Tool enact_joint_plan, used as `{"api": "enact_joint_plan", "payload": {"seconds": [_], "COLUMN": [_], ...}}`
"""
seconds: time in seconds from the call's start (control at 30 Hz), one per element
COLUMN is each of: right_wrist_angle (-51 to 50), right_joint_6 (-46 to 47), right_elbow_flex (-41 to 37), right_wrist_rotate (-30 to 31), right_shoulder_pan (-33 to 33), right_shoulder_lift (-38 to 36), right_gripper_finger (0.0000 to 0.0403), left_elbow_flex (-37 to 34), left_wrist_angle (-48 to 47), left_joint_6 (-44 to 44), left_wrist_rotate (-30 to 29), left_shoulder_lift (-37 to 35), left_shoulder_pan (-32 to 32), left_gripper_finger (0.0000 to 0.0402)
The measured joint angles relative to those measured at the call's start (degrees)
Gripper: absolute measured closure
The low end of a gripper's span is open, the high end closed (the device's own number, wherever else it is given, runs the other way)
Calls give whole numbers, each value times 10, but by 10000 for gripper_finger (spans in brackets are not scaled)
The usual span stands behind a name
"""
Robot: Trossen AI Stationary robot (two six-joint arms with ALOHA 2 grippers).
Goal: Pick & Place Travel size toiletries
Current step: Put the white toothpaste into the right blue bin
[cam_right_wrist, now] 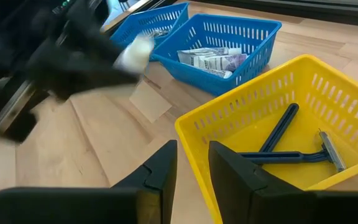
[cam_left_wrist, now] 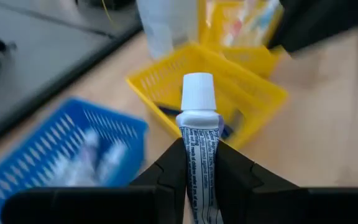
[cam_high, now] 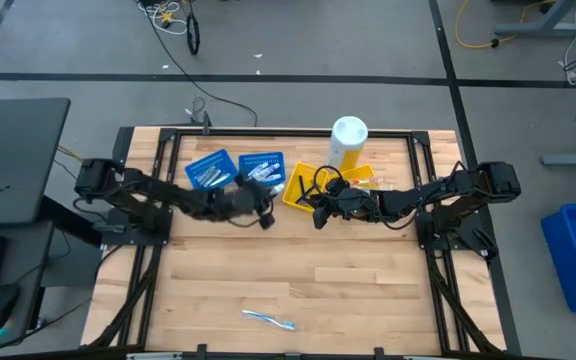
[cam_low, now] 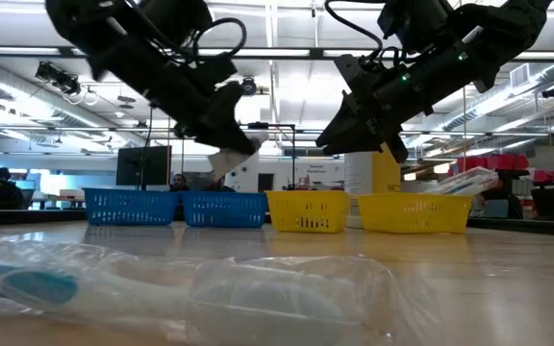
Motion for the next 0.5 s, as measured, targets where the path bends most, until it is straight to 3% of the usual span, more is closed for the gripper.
{"api": "enact_joint_plan", "payload": {"seconds": [0.2,0.5], "right_wrist_angle": [0,0], "right_joint_6": [-13,-15], "right_elbow_flex": [0,0], "right_wrist_rotate": [0,0], "right_shoulder_pan": [0,0], "right_shoulder_lift": [0,0], "right_gripper_finger": [300,301], "left_elbow_flex": [1,1], "left_wrist_angle": [41,-21], "left_joint_6": [97,153], "left_wrist_rotate": [68,208], "left_shoulder_lift": [-1,1], "left_shoulder_pan": [98,239], "left_gripper_finger": [331,331]}}
